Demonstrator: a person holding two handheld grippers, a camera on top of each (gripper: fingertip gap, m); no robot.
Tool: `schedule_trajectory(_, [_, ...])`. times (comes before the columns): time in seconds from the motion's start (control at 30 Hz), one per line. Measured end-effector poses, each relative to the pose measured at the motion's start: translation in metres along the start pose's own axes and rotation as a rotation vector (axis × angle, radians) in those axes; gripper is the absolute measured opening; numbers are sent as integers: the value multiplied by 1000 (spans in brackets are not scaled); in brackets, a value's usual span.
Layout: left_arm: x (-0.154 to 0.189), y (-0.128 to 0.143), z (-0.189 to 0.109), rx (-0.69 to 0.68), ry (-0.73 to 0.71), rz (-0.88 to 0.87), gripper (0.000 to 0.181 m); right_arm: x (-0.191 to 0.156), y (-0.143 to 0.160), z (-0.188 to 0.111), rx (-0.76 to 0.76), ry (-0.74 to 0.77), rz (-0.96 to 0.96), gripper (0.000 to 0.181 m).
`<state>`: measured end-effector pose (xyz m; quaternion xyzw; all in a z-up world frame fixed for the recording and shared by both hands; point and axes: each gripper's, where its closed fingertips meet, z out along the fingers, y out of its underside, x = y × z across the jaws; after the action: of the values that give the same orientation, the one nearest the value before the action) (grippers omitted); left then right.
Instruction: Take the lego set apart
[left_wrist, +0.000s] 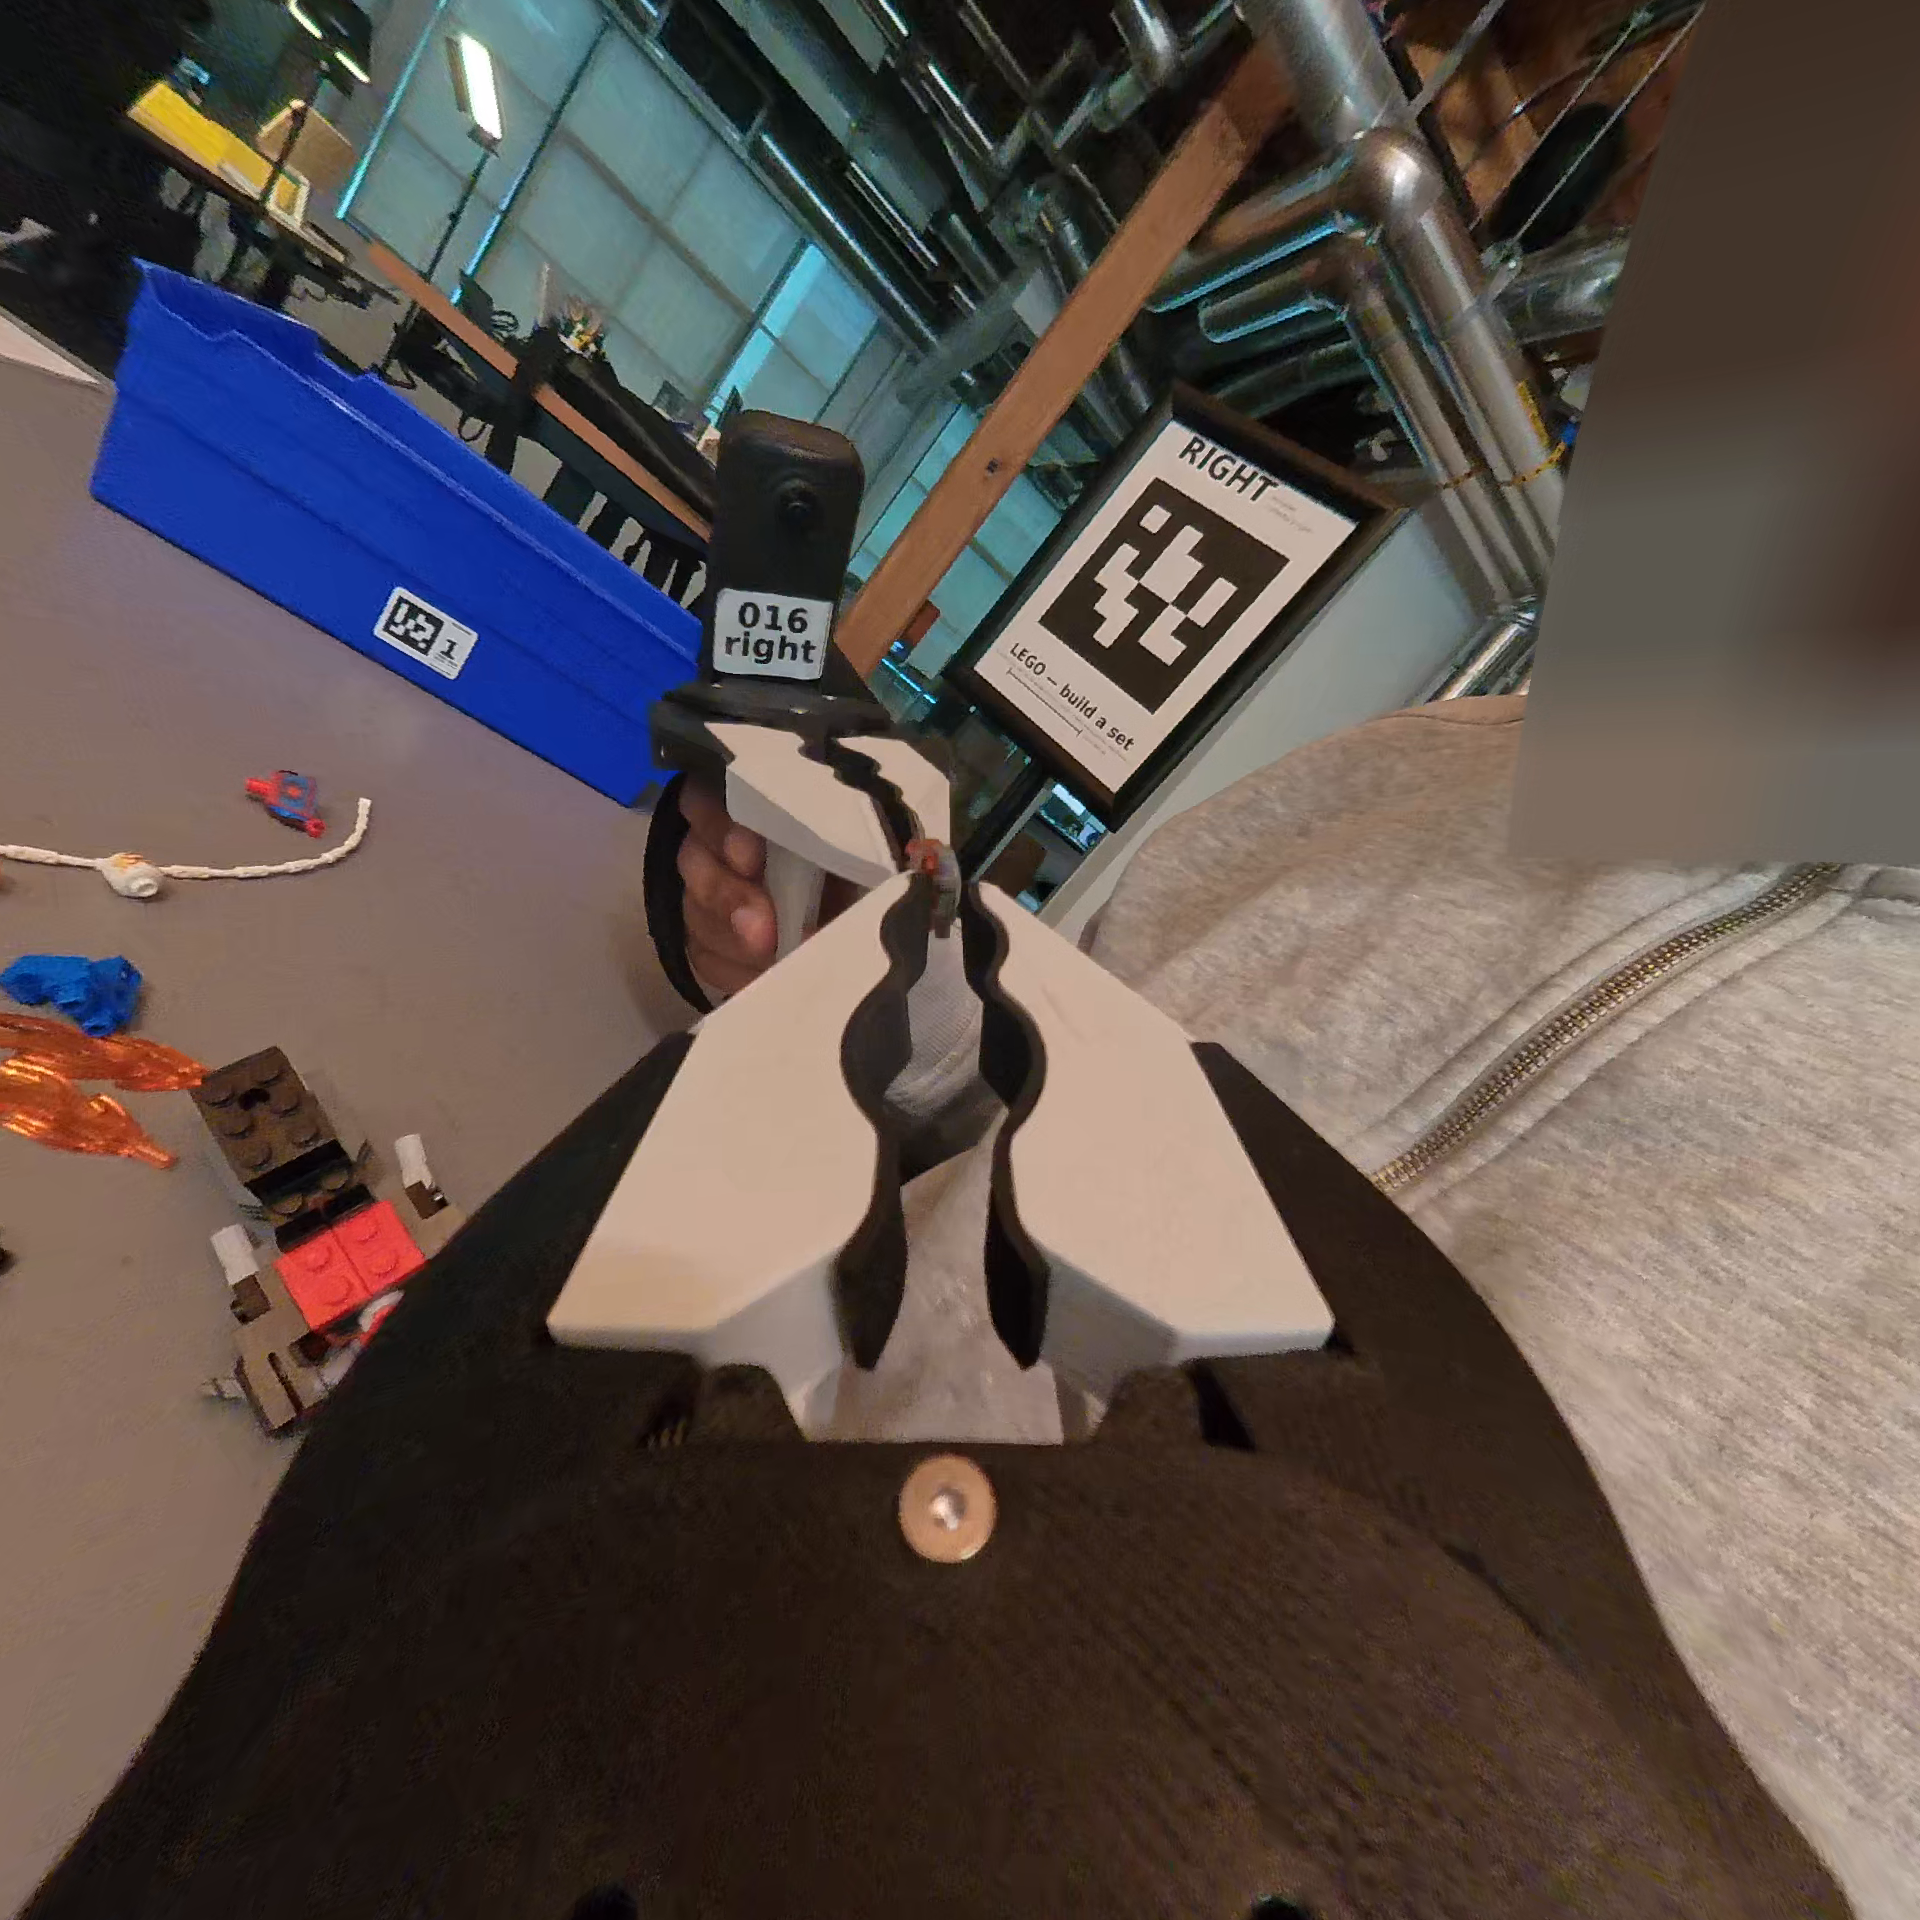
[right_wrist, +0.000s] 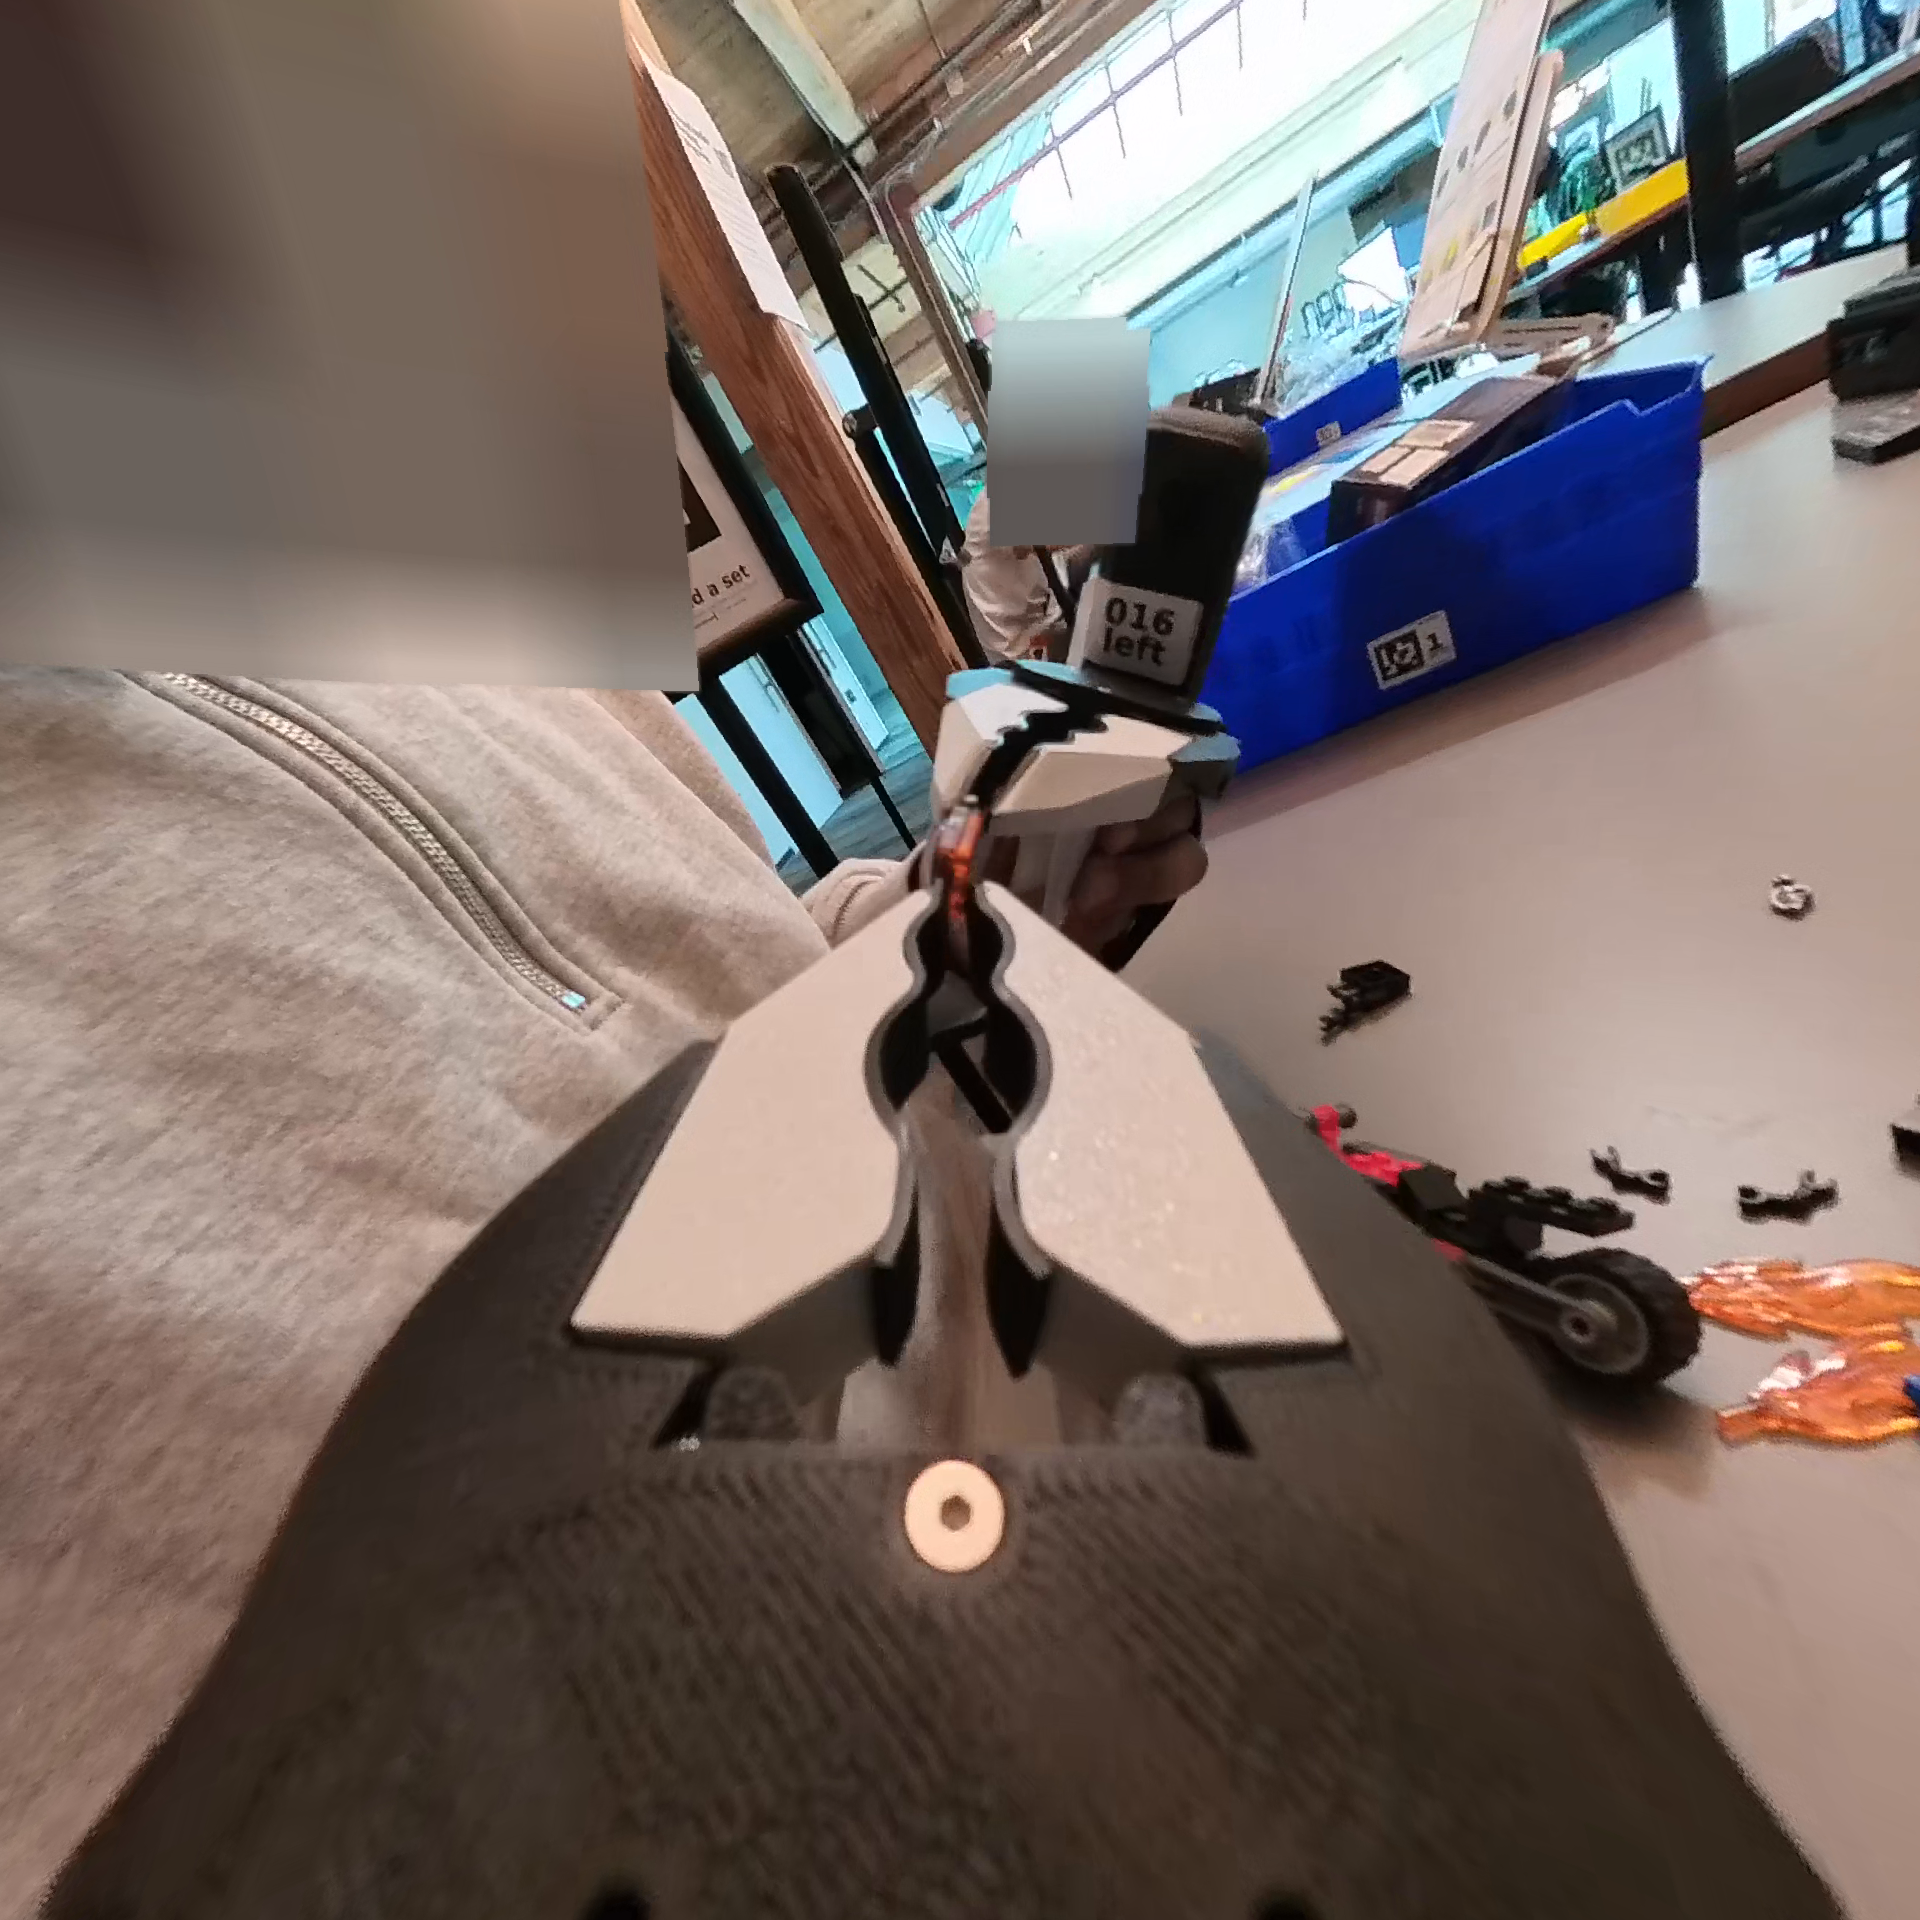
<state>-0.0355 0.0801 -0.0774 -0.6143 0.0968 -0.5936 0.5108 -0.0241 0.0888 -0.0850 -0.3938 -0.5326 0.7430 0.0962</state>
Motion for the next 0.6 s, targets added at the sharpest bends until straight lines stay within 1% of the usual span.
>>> schedule_trajectory(0.13, [-6,2,1,-13,-30,3,2,6,2,0,-15,19,16,1])
schedule_trajectory(0.27, [-19,2,-3,-24,-92,-3,1,21,3,-2,-29,78,29,0])
schedule_trajectory(0.43, [-54,-5,-13,-57,-206,-12,1,60,1,-7,-98,213,48,0])
schedule_trajectory(0.5, [-67,-9,-17,-102,-233,8,1,75,-1,-8,-141,252,35,0])
schedule_trajectory(0.6, [-88,-12,-22,-201,-310,88,1,100,-4,-10,-223,326,-21,0])
